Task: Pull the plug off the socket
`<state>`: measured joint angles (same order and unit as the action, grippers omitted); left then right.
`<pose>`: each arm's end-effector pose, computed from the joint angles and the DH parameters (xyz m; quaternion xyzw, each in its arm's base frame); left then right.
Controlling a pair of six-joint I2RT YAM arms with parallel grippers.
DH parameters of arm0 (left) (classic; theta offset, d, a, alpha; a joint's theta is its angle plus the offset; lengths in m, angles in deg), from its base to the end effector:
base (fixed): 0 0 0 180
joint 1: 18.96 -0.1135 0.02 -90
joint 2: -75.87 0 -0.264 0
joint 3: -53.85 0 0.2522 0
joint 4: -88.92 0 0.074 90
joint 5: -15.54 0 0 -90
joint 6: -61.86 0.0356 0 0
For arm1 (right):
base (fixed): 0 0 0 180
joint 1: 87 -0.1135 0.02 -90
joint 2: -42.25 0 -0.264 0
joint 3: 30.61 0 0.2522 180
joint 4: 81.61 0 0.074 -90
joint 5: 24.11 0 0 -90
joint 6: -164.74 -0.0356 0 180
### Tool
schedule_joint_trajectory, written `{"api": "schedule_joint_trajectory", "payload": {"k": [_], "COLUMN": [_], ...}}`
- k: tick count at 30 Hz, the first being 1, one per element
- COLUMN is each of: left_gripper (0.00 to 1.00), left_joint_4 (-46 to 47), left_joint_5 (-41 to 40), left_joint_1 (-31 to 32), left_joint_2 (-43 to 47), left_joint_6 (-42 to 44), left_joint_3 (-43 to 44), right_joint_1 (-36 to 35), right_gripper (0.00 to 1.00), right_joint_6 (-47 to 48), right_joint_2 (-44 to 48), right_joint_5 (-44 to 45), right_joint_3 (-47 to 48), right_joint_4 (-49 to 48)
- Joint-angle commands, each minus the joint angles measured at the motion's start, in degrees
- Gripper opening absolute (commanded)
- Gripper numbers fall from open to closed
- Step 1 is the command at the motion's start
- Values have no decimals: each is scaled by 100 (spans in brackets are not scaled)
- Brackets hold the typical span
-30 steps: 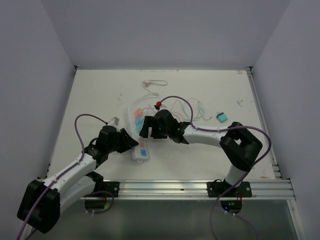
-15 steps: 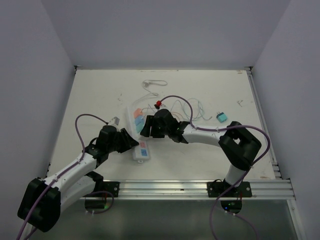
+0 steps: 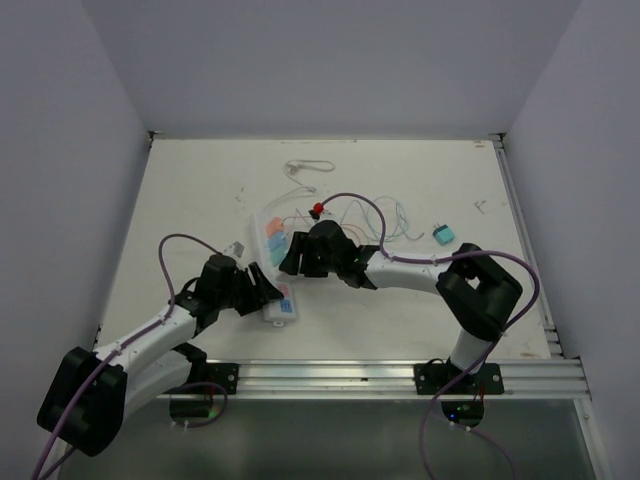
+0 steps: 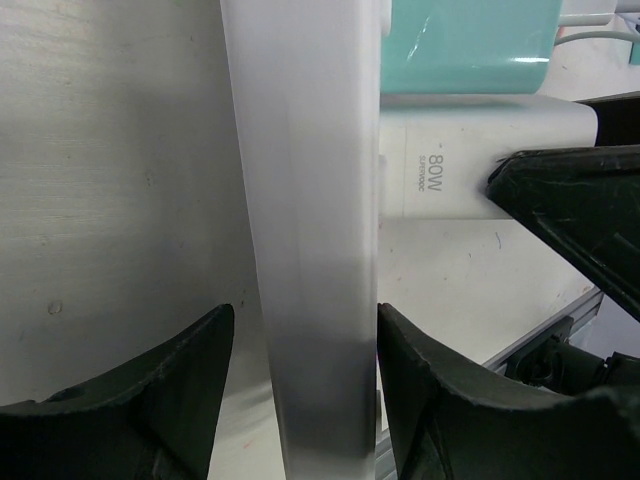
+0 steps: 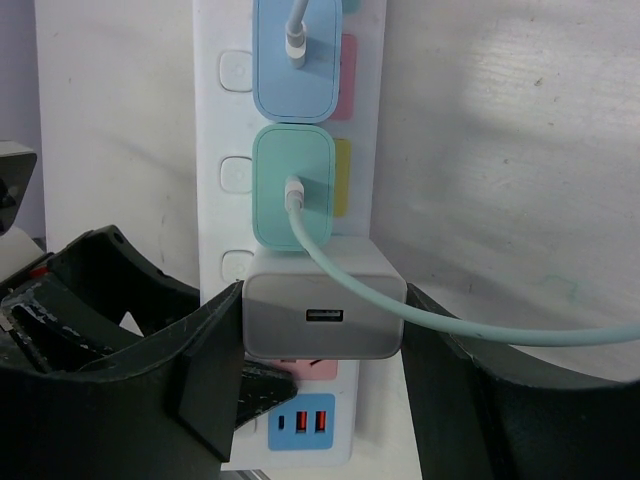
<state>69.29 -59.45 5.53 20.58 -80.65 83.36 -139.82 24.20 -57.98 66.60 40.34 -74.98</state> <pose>0.1535 -0.0800 0.1436 -0.1740 0.9020 -0.3287 0.2191 0.2274 0.2990 0.1857 -0.0149 0.8905 0.3533 0.2863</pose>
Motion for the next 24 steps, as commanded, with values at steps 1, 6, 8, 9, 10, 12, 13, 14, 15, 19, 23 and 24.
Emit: {"api": "schedule_joint_trajectory", "payload": {"k": [1, 6, 8, 9, 10, 12, 13, 14, 15, 19, 23, 24], "left_gripper": [62, 53, 47, 46, 46, 46, 46, 47, 47, 47, 40, 36], "left_joint_4": [314, 393, 402, 402, 402, 402, 402, 402, 420, 464, 455, 446], "left_joint_5": [108, 99, 73, 47, 12, -15, -24, -33, -33, -41, -103, -129], "left_joint_1": [12, 12, 12, 12, 12, 12, 12, 21, 12, 12, 12, 12], "left_joint_2": [-78, -263, -316, -333, -368, -404, -430, -474, -492, -571, -571, -562], "left_joint_6": [-110, -128, -110, -101, -84, -66, -58, -49, -49, -40, -57, -57], "left_joint_3": [-37, 42, 60, 86, 104, 139, 148, 165, 183, 218, 236, 227], "right_joint_1": [-97, -124, -124, -132, -132, -150, -150, -150, -150, -150, -167, -167], "right_gripper": [0, 0, 0, 0, 0, 0, 0, 0, 0, 0, 0, 0], "right_joint_6": [-149, -175, -175, -175, -175, -149, -149, -140, -140, -131, -122, -122], "right_joint_2": [-6, -6, 12, 12, 29, 47, 47, 56, 56, 64, 64, 64], "right_joint_5": [52, 52, 61, 61, 61, 35, 34, 34, 26, -1, -27, -27], "right_joint_3": [-6, -50, -67, -67, -85, -85, -85, -94, -94, -103, -94, -94], "right_joint_4": [-429, -464, -482, -482, -482, -482, -482, -482, -482, -482, -490, -482]}}
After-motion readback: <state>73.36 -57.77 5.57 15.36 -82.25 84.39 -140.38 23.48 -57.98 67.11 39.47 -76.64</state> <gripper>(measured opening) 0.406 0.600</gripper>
